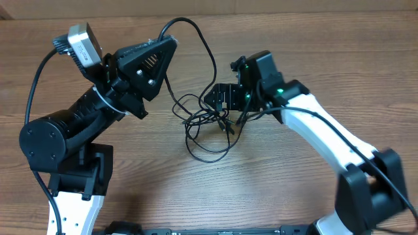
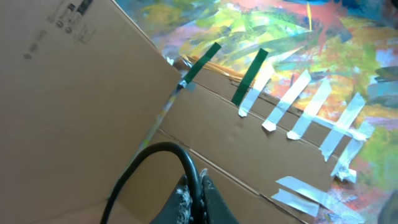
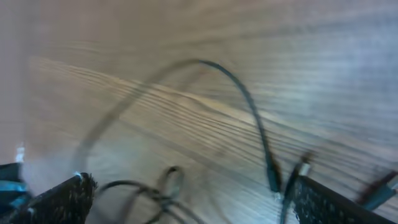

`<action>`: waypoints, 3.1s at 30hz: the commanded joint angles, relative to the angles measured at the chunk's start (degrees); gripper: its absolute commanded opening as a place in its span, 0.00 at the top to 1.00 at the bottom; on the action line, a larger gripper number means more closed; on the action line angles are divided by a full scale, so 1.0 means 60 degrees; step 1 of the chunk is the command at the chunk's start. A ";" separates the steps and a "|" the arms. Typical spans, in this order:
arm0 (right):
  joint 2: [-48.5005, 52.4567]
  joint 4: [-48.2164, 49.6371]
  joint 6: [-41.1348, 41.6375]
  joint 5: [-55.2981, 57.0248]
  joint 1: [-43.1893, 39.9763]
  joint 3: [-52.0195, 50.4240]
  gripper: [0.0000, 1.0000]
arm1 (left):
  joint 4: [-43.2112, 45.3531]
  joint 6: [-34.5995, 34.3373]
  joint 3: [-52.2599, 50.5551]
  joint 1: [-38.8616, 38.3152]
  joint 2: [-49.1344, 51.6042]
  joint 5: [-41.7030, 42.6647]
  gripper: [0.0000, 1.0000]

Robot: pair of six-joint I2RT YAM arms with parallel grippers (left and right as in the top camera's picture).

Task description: Untangle cables

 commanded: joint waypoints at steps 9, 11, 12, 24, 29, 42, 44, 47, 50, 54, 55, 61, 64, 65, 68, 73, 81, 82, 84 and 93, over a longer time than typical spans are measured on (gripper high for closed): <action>0.0761 -0.0940 0.0499 0.1104 -0.0310 0.0015 0.00 | -0.0663 0.0503 0.0153 0.0095 -0.0022 -0.0433 0.96; 0.0557 -0.0991 0.0495 0.0787 -0.0419 0.0015 0.00 | -0.1213 0.0674 0.0153 0.0226 0.0033 -0.0517 0.96; 0.0379 -0.1002 0.0484 0.0641 -0.0455 0.0015 0.00 | -0.1443 0.0776 0.0153 0.0277 0.0095 -0.0546 0.96; -0.2109 -0.0601 -0.0291 0.0299 0.0029 0.0015 0.00 | -0.1468 -0.0015 0.0153 0.0310 0.1443 -0.0495 0.96; -0.1690 -0.0266 -0.0918 0.0455 0.0444 0.0015 0.00 | -0.0699 -0.0084 0.0153 0.0047 0.1475 -0.0495 0.96; 0.1013 0.0277 -0.0350 0.1490 0.0736 0.0015 0.00 | 0.1107 -0.1512 0.0153 -0.0280 0.1461 -0.0098 0.96; 0.1362 -0.0127 -0.0255 0.2157 0.0714 0.0015 0.00 | 0.1362 -0.1628 0.0153 -0.0251 0.1457 -0.0095 0.96; 0.1497 -0.0936 -0.0040 0.3391 0.0521 0.0015 0.00 | 0.1770 -0.1727 0.0160 -0.0025 0.1439 0.0022 0.96; 0.1497 -0.1719 0.0040 0.4357 -0.0015 0.0015 0.00 | 0.1785 -0.1810 0.0164 0.0459 0.1381 0.0189 0.96; 0.1497 -0.2390 0.0033 0.4703 -0.1027 0.0011 0.00 | 0.1785 -0.1978 0.0164 0.1322 0.1268 0.0306 0.96; 0.1497 -0.2506 0.0036 0.4688 -0.1395 0.0011 0.00 | 0.1781 -0.1982 0.0164 0.1665 0.1217 0.0335 0.96; 0.1497 -0.2667 -0.0856 0.2521 -0.2550 0.0015 0.00 | 0.1778 -0.2302 0.0164 0.2703 0.1188 0.0627 0.96; 0.1497 -0.2495 -0.2044 -0.0004 -0.2641 0.0015 0.02 | 0.1774 -0.2295 0.0164 0.2699 0.1191 0.0685 0.96; 0.1494 -0.2404 -0.2415 -0.0783 -0.2623 0.0015 0.02 | 0.1770 -0.2295 0.0164 0.2685 0.1191 0.0696 0.96; 0.1490 -0.2153 -0.3340 -0.2448 -0.2371 0.0015 0.00 | 0.1770 -0.2288 0.0164 0.2656 0.1195 0.0681 0.96; 0.1490 -0.1468 -0.3942 -0.2983 -0.1432 0.0015 0.00 | 0.1767 -0.2251 0.0164 0.2659 0.1195 0.0769 0.96; 0.1490 -0.0390 -0.4058 -0.1832 -0.0178 0.0015 0.00 | 0.1774 -0.2306 0.0164 0.2641 0.1191 0.0805 0.96; 0.1490 -0.0310 -0.4306 -0.1727 -0.0004 0.0015 0.00 | 0.1770 -0.2302 0.0164 0.2597 0.1191 0.0798 0.96; 0.1490 -0.0127 -0.4488 -0.1468 0.0280 0.0015 0.00 | 0.1770 -0.2302 0.0164 0.2568 0.1195 0.0798 0.96; 0.1508 0.1497 -0.4513 -0.0106 0.1177 0.0015 0.00 | 0.1774 -0.2404 0.0164 0.2229 0.1195 0.0798 0.96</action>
